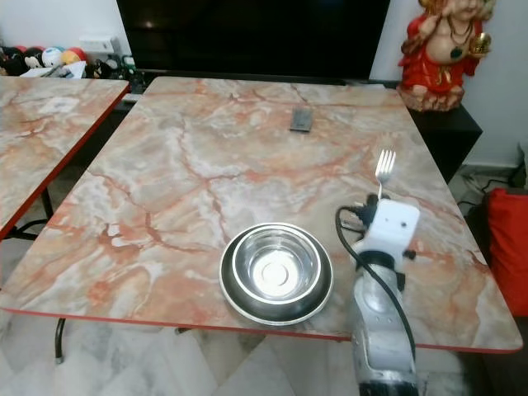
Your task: Setting the table
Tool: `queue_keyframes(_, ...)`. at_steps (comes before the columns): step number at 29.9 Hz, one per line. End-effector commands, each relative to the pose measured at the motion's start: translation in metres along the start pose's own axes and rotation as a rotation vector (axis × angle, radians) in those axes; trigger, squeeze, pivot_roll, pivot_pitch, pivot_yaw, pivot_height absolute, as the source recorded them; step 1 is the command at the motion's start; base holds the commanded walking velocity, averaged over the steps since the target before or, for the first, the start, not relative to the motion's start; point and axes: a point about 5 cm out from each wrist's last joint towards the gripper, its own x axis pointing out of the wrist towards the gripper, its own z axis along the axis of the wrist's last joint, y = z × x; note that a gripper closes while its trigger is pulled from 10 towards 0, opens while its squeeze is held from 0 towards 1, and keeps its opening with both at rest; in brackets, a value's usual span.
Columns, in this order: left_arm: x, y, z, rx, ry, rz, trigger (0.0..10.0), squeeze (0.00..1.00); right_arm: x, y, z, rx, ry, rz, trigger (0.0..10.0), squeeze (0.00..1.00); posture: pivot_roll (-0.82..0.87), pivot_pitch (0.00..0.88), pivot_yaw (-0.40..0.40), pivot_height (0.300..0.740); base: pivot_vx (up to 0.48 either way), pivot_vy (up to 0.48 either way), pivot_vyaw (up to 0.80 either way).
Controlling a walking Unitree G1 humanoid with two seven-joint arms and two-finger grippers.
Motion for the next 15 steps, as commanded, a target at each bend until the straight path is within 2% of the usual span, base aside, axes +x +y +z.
queue_keyframes(1, -0.001, -0.001, -0.003, -0.002, 0.012, -0.010, 10.0, 0.00, 0.001, -0.010, 0.004, -0.031, -0.001, -0.039, 10.0, 0.00, 0.01, 0.115, -0.009, 0.740, 0.000, 0.000, 0.00)
queue_keyframes(6, -0.001, 0.000, -0.004, -0.001, 0.013, -0.010, 10.0, 0.00, 0.004, -0.023, -0.001, -0.093, 0.066, -0.043, 10.0, 0.00, 0.01, 0.115, -0.009, 0.740, 0.000, 0.000, 0.00)
queue_keyframes(8, -0.001, 0.000, -0.004, -0.002, 0.013, -0.011, 10.0, 0.00, 0.004, -0.025, -0.004, -0.112, 0.123, 0.005, 10.0, 0.00, 0.00, 0.116, -0.008, 0.740, 0.000, 0.000, 0.00)
queue_keyframes(13, -0.001, 0.000, -0.004, -0.019, 0.016, -0.006, 10.0, 0.00, 0.002, -0.025, -0.020, -0.081, 0.228, 0.052, 10.0, 0.00, 0.01, 0.112, -0.007, 0.740, 0.000, 0.000, 0.00)
queue_keyframes(15, -0.001, 0.000, -0.003, -0.019, 0.013, -0.010, 10.0, 0.00, 0.001, -0.023, -0.028, -0.038, 0.281, 0.059, 10.0, 0.00, 0.01, 0.110, -0.006, 0.740, 0.000, 0.000, 0.00)
